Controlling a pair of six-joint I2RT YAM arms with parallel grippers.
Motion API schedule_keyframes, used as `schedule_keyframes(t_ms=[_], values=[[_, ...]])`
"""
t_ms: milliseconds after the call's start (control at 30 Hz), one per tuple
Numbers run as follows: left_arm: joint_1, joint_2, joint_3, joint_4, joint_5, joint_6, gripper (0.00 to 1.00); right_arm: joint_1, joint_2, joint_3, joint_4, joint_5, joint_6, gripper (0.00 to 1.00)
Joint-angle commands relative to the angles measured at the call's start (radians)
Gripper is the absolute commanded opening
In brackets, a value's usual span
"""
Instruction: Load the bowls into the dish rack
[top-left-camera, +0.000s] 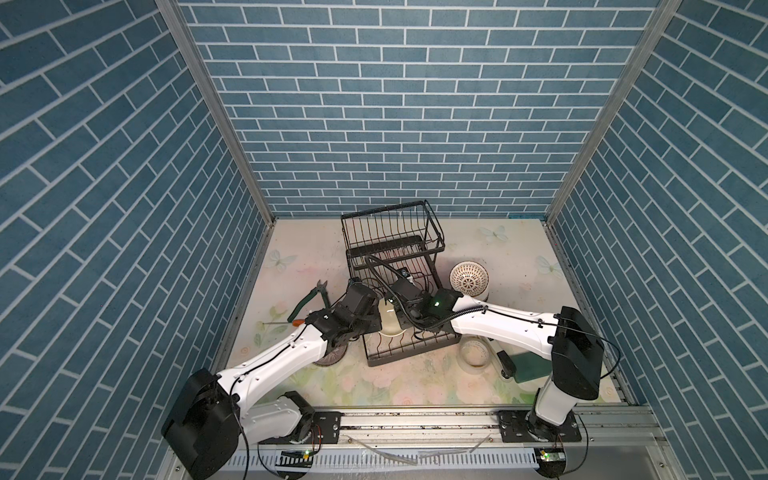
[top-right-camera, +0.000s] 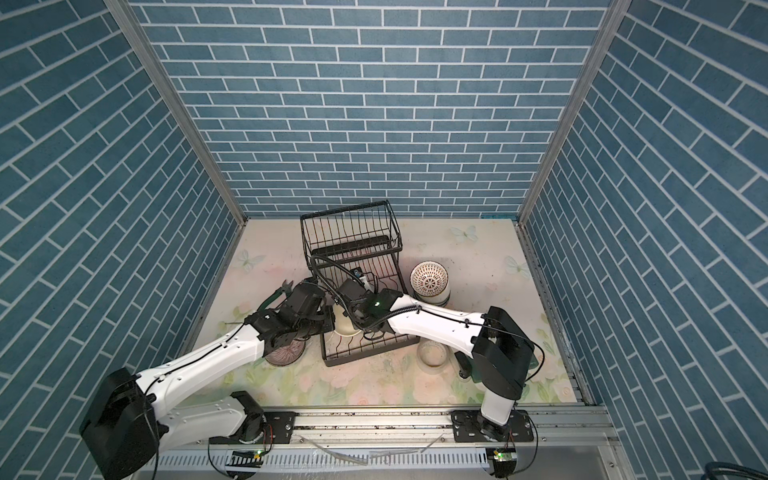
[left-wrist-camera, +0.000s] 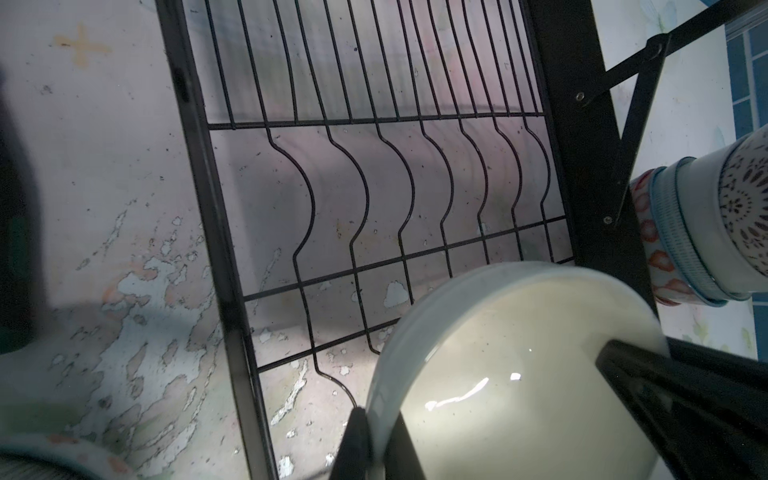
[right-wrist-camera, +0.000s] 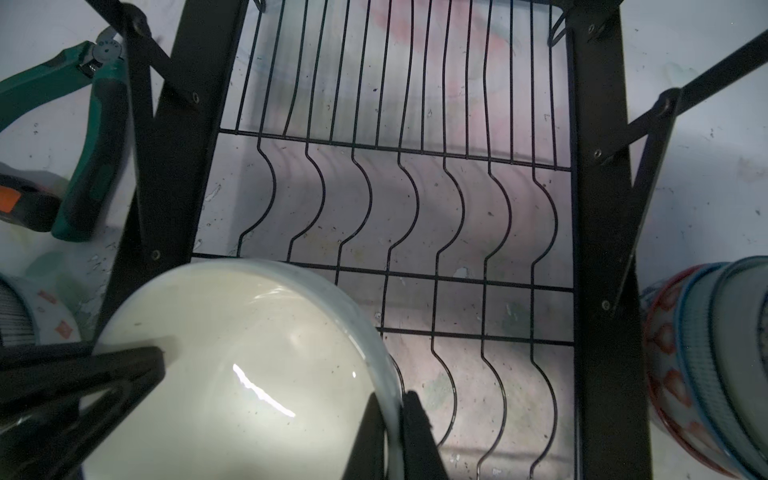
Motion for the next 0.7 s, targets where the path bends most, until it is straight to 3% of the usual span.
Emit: schedule_keyframes(t_ms=[0,333,667], values=[[0.003,-0.014,0.017,0.029,-0.036,-0.011,0.02,-0.003,0.012,0.034,-0.068,0.069,-0.019,0.00],[0.003,-0.073,0.015,0.013,-0.039,0.001,0.39,-0.001,-0.041,0.006,-0.074,0.192,-0.031,0.00],[0.004,-0.170,0.017,-0.035,-0.076,0.015,0.90,0.001,-0.057,-0.012,-0.078,0.370,-0.111,0.00]])
